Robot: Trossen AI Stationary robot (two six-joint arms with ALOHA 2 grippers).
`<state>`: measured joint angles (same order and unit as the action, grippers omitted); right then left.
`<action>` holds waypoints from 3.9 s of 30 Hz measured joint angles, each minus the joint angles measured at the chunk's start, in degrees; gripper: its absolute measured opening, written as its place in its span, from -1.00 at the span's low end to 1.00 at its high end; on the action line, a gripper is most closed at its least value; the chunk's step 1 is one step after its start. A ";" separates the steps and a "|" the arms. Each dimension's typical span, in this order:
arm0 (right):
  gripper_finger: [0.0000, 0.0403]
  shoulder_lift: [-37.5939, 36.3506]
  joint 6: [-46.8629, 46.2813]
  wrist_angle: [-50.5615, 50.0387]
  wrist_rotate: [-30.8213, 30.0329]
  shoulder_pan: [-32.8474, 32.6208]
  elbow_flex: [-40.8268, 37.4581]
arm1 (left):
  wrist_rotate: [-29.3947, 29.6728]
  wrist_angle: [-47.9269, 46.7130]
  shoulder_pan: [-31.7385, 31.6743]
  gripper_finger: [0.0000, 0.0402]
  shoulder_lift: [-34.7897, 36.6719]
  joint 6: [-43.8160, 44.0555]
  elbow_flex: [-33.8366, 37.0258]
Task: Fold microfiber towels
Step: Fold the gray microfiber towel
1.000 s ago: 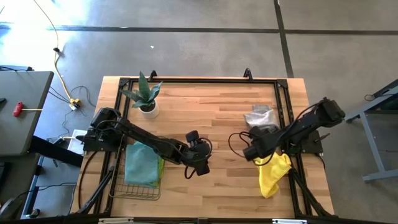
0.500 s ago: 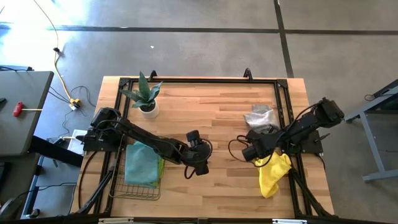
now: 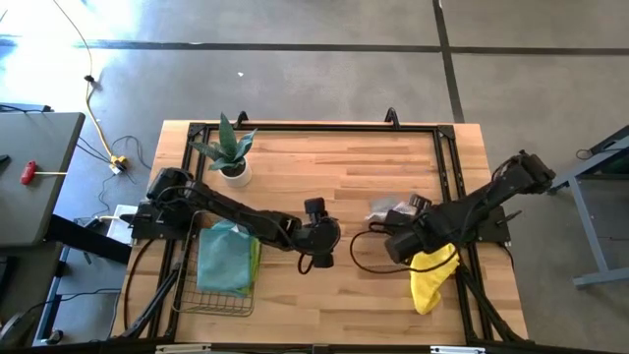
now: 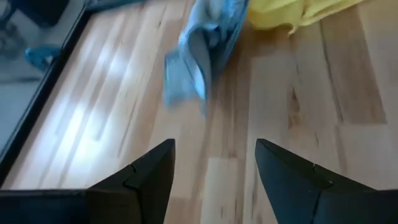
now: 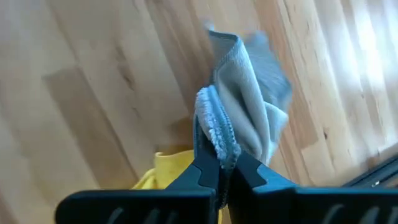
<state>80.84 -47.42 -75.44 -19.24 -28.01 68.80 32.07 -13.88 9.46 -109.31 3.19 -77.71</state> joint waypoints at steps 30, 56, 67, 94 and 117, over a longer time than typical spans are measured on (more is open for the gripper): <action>-1.00 0.04 33.71 0.83 -9.75 -1.81 16.39 | -3.33 40.03 -2.72 0.06 -4.41 -15.24 0.00; -1.00 0.07 33.03 -6.99 -17.85 -2.91 32.41 | -7.43 28.19 -4.97 -0.41 -9.56 -5.25 0.02; -1.00 0.11 22.80 -13.64 -15.09 -2.91 28.22 | -7.46 22.01 -3.28 -0.41 -7.18 -4.09 0.02; -1.00 0.11 21.81 -12.77 -15.29 -2.91 22.68 | -7.89 8.66 -5.30 -0.43 -6.63 7.43 -0.02; -1.00 -2.23 30.86 -5.77 -26.73 -4.04 22.16 | -4.40 -27.71 -4.46 -0.99 4.01 -0.37 -11.13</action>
<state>78.61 -16.56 -81.21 -45.96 -32.05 90.96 27.67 -41.59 5.00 -105.30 2.82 -88.84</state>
